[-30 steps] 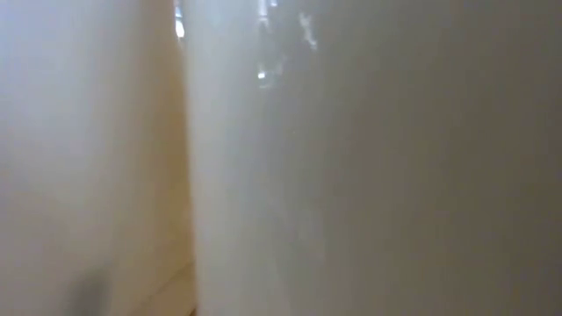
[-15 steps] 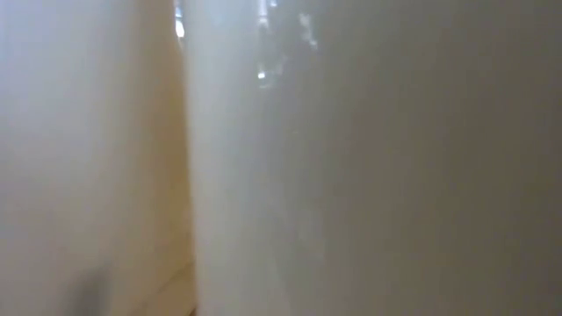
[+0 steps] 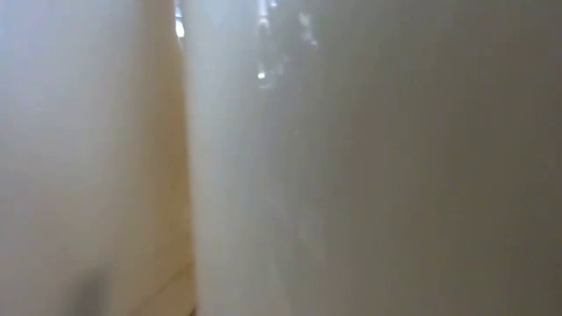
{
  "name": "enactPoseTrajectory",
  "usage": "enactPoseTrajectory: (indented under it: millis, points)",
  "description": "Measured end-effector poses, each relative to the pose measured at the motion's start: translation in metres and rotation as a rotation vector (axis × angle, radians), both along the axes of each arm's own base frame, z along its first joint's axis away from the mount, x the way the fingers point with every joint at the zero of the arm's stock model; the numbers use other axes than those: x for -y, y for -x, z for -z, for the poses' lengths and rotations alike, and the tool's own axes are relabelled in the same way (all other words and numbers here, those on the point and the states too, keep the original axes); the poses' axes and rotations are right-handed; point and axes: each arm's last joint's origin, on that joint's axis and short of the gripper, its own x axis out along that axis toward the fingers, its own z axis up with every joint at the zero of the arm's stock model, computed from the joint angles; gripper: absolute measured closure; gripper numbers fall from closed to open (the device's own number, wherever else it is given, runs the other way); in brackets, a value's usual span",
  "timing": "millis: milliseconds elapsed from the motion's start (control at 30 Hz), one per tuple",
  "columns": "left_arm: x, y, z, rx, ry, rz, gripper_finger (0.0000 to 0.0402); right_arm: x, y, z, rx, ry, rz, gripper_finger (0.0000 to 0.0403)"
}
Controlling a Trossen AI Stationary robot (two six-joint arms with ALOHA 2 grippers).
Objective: Sort pens & pencils
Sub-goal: Put the right black pen into the right gray bin
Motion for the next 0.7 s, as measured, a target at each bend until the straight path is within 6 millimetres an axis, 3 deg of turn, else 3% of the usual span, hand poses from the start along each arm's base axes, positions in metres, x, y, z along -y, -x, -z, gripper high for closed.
enactPoseTrajectory:
  millis: [133, 700]
  points:
    - [0.0, 0.0, 0.0, 0.0, 0.0, 0.0, 0.0303, 0.0014, 0.0017, 0.0083, 0.04, -0.031, 0.005, 0.0163]
    - [-0.0001, 0.0, 0.0002, -0.001, 0.002, 0.0, 0.0303, 0.0028, 0.0034, 0.0097, 0.02, -0.009, -0.051, 0.0163]
